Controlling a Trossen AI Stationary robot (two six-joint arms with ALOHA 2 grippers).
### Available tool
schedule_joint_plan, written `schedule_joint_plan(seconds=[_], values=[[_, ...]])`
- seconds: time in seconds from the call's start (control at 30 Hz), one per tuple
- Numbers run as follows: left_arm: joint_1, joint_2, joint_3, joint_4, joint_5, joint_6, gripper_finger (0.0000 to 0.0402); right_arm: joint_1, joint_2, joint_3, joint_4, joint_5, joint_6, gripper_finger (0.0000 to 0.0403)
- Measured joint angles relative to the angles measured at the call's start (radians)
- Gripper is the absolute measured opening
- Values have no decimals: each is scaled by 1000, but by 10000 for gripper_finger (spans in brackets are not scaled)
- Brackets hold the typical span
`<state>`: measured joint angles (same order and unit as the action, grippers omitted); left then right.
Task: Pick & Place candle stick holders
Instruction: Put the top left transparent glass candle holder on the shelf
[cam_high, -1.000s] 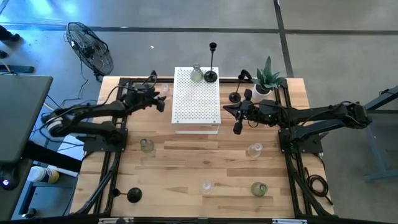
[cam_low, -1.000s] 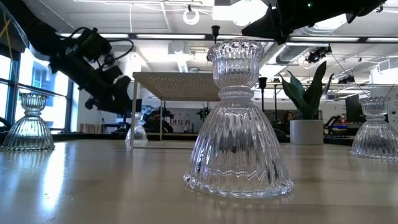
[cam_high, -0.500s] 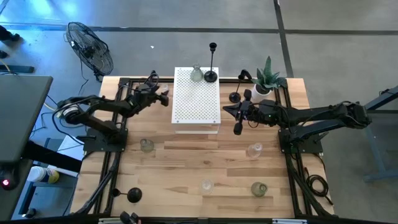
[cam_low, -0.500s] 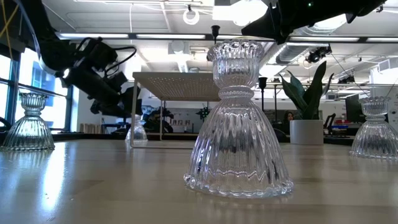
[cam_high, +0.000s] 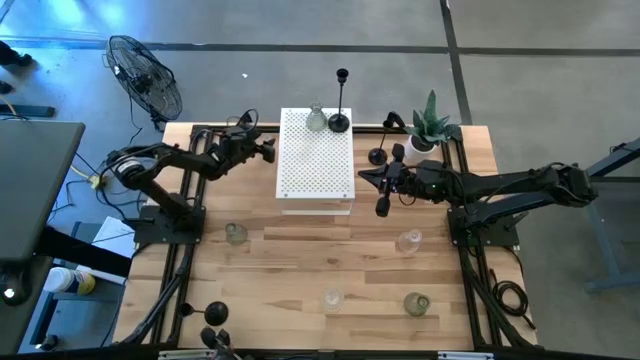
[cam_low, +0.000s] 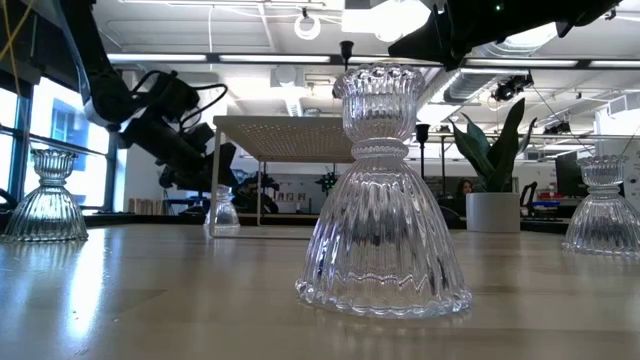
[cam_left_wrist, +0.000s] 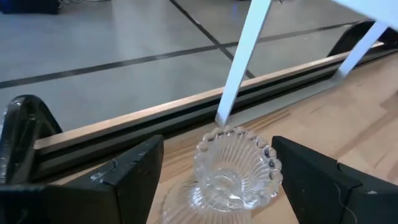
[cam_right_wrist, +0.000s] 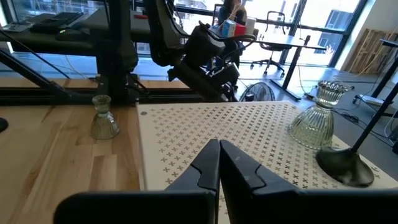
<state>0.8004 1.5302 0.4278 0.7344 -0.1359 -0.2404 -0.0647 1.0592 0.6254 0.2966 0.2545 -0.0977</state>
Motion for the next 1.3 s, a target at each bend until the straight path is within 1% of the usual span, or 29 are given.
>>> schedule_joint_plan(seconds=[0.1,0.4,0.43,0.57,0.67,0.77,0.87,1.13,1.23,1.3], values=[[0,12,4,19,6,3,267,0,0,0,0,0,-8,1],[-2,28,6,42,-3,7,169,0,0,0,0,0,-8,1],[-2,28,6,42,-4,7,164,0,0,0,0,0,-8,1],[-2,25,6,39,3,7,163,0,0,0,0,0,-8,1],[-2,-11,6,-16,11,0,169,0,0,0,0,0,-8,1],[-2,-83,5,-108,14,0,172,0,0,0,0,0,-8,2],[-2,-181,5,-205,14,7,166,0,0,0,0,0,-8,1],[-2,-511,5,-457,13,27,168,0,0,0,0,0,-5,1],[-2,-641,5,-500,29,27,168,0,0,0,0,0,-5,2],[-2,-714,6,-499,68,27,168,0,0,0,0,0,-5,1]])
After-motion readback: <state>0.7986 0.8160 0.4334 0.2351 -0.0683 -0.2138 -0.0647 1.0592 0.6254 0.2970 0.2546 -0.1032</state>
